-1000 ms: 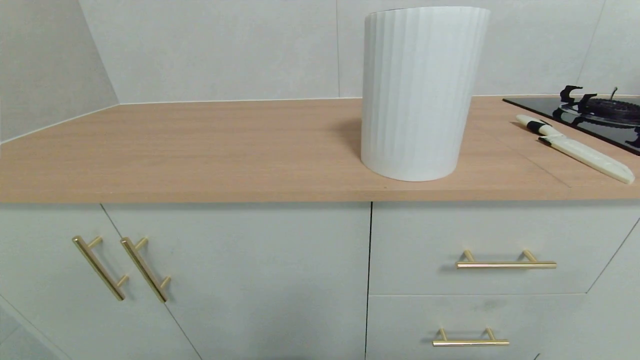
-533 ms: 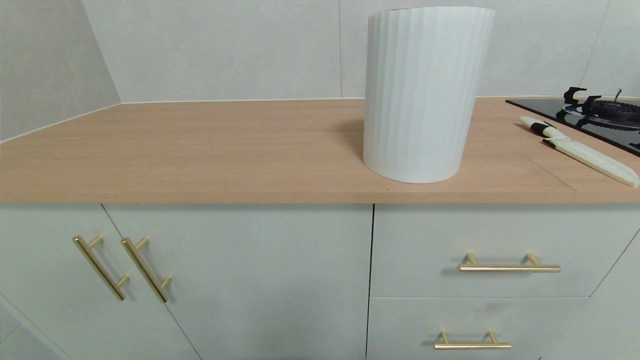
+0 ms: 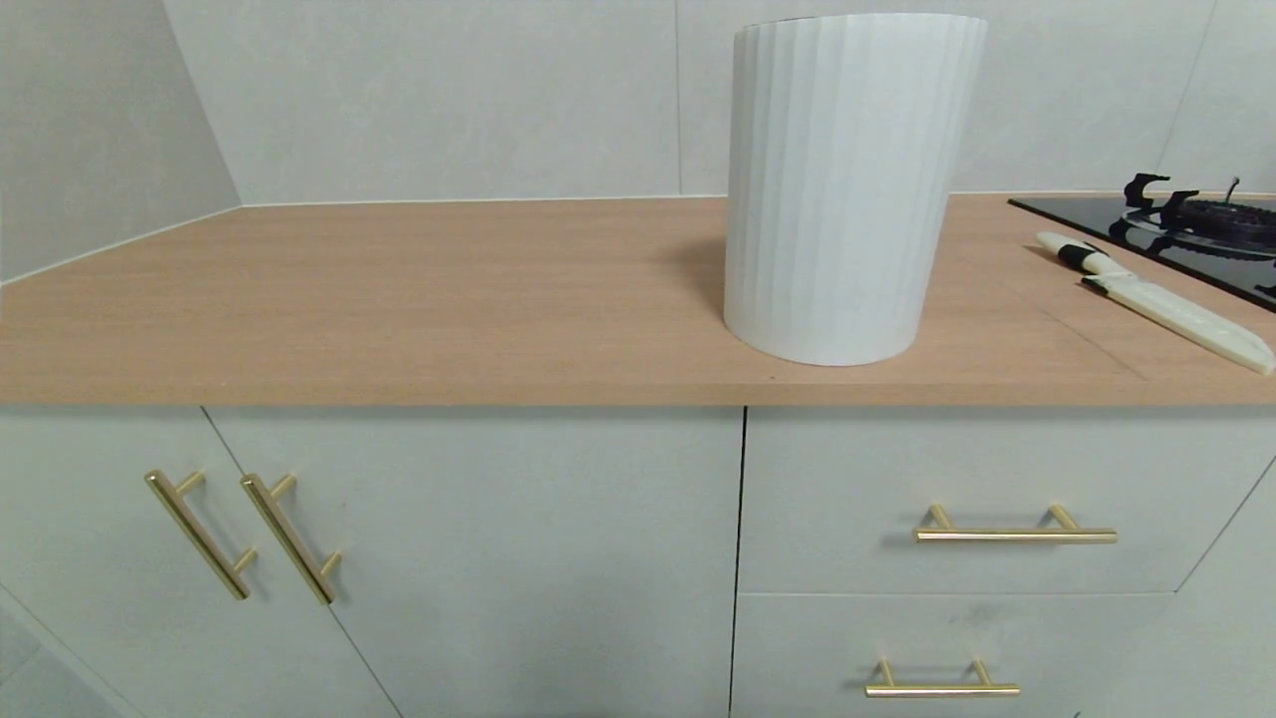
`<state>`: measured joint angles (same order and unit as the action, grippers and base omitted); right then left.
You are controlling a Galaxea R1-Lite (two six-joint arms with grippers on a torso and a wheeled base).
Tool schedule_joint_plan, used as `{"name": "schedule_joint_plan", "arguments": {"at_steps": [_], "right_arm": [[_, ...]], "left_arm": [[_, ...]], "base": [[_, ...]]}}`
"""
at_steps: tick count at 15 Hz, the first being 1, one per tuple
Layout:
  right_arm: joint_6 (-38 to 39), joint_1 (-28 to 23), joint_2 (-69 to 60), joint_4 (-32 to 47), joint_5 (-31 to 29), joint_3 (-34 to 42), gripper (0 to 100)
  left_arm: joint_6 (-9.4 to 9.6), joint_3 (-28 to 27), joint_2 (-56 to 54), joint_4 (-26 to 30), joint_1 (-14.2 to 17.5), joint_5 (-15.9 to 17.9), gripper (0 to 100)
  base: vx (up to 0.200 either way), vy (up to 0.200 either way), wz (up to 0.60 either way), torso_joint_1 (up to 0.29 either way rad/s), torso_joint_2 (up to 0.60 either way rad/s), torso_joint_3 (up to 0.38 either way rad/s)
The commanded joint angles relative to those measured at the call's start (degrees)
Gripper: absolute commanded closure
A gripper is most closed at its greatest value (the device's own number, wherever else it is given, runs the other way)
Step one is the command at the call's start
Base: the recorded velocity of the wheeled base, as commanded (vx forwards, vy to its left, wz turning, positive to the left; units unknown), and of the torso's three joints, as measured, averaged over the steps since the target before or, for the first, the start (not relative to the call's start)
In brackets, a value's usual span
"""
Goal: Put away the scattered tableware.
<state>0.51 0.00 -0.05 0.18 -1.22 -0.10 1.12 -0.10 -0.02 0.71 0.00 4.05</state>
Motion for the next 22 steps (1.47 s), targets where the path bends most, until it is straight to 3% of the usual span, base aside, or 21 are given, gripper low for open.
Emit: {"name": "schedule_joint_plan", "arguments": {"at_steps": [1, 8, 22], "right_arm": [[0.0, 0.0, 0.0, 0.0, 0.0, 0.0, 0], [0.1, 0.0, 0.0, 0.0, 0.0, 0.0, 0], [0.1, 0.0, 0.0, 0.0, 0.0, 0.0, 0]], "left_arm": [[0.02, 0.0, 0.0, 0.0, 0.0, 0.0, 0], [0.02, 0.0, 0.0, 0.0, 0.0, 0.0, 0], [0.02, 0.0, 0.0, 0.0, 0.0, 0.0, 0]], "base": [[0.000, 0.000, 0.00, 0.032, -0.14, -0.095], [0.000, 0.000, 0.00, 0.117, -0.39, -0.276], [0.000, 0.000, 0.00, 0.201, -0.48, -0.282]]}}
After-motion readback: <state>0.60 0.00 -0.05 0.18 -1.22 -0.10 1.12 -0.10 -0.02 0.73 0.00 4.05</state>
